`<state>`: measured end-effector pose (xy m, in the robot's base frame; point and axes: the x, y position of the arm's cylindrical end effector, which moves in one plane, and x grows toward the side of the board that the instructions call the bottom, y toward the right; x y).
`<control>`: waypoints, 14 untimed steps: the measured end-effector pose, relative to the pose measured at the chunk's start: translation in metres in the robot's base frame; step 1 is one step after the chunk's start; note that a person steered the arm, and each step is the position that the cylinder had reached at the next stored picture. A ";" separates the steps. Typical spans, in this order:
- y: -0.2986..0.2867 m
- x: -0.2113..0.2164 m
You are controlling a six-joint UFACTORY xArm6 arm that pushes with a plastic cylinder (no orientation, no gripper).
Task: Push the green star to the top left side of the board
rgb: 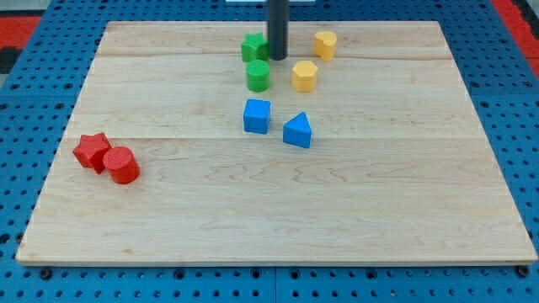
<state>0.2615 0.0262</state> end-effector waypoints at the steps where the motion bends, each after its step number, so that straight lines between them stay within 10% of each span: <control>1: -0.049 -0.017; 6: -0.144 0.059; 9: -0.220 0.001; 14: 0.038 -0.032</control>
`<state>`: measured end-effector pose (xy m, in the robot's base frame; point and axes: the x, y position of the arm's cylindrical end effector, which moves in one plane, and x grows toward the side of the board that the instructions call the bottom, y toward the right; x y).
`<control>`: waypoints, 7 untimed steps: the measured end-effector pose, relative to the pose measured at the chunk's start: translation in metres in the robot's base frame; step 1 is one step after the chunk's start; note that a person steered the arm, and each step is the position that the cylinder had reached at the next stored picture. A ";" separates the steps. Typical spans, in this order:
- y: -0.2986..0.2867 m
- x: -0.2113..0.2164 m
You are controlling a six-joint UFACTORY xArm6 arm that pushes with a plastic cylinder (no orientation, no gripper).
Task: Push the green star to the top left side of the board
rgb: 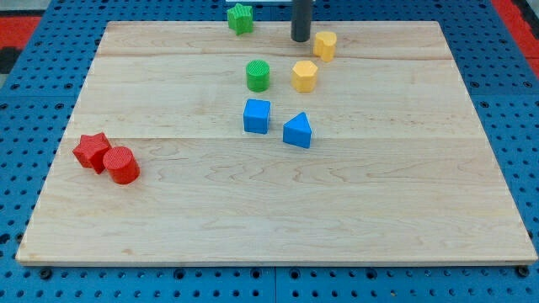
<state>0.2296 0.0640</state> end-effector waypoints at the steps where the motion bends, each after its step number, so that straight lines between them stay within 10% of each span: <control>1: 0.020 -0.036; 4: -0.154 -0.031; 7: -0.121 0.020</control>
